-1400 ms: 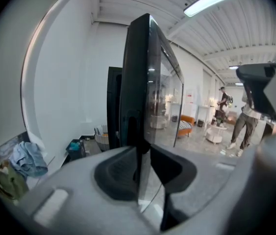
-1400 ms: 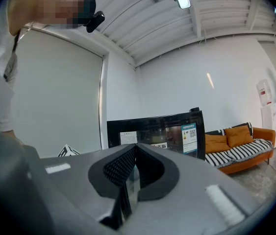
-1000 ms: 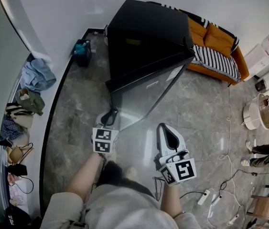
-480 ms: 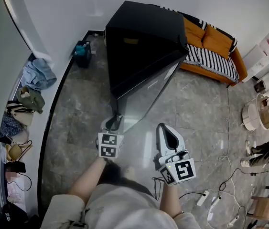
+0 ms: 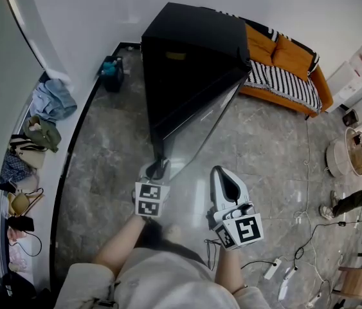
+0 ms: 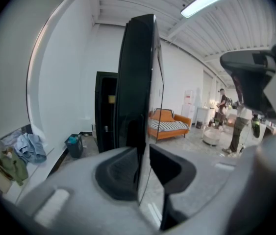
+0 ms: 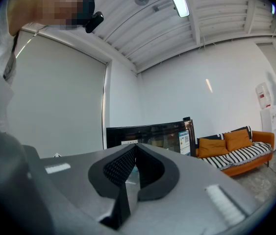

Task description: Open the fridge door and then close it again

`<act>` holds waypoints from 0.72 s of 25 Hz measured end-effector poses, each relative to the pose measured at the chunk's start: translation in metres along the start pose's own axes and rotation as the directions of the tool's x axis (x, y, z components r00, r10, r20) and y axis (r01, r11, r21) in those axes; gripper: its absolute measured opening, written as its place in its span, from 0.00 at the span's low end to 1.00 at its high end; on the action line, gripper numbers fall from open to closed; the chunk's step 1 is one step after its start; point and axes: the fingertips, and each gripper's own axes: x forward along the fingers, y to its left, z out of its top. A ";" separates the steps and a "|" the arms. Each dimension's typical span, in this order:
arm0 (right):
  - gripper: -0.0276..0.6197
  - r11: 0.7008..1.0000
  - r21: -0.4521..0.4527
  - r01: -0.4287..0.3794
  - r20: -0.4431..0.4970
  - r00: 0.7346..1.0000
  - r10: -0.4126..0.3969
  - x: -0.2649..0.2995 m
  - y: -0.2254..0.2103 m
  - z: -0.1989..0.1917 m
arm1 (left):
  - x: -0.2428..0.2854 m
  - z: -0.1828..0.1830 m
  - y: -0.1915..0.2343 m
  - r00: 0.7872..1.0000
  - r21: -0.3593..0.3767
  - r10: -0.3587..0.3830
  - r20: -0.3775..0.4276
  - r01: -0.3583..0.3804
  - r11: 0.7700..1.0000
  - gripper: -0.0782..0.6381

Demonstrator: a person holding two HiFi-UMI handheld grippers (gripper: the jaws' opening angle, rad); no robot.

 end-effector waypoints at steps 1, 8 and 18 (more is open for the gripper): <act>0.04 1.000 0.000 -0.001 0.000 1.000 0.001 0.001 -0.001 0.000 | 0.001 0.000 0.001 1.000 -0.001 0.003 -0.001 -0.003 1.000 0.21; 0.04 1.000 0.000 -0.013 0.001 1.000 0.013 0.008 0.000 0.001 | 0.003 0.002 0.009 1.000 0.004 0.019 -0.007 -0.019 1.000 0.20; 0.04 1.000 0.003 -0.022 -0.001 1.000 0.022 0.028 0.001 0.002 | 0.010 0.007 0.033 0.999 0.001 0.035 -0.016 -0.035 0.999 0.21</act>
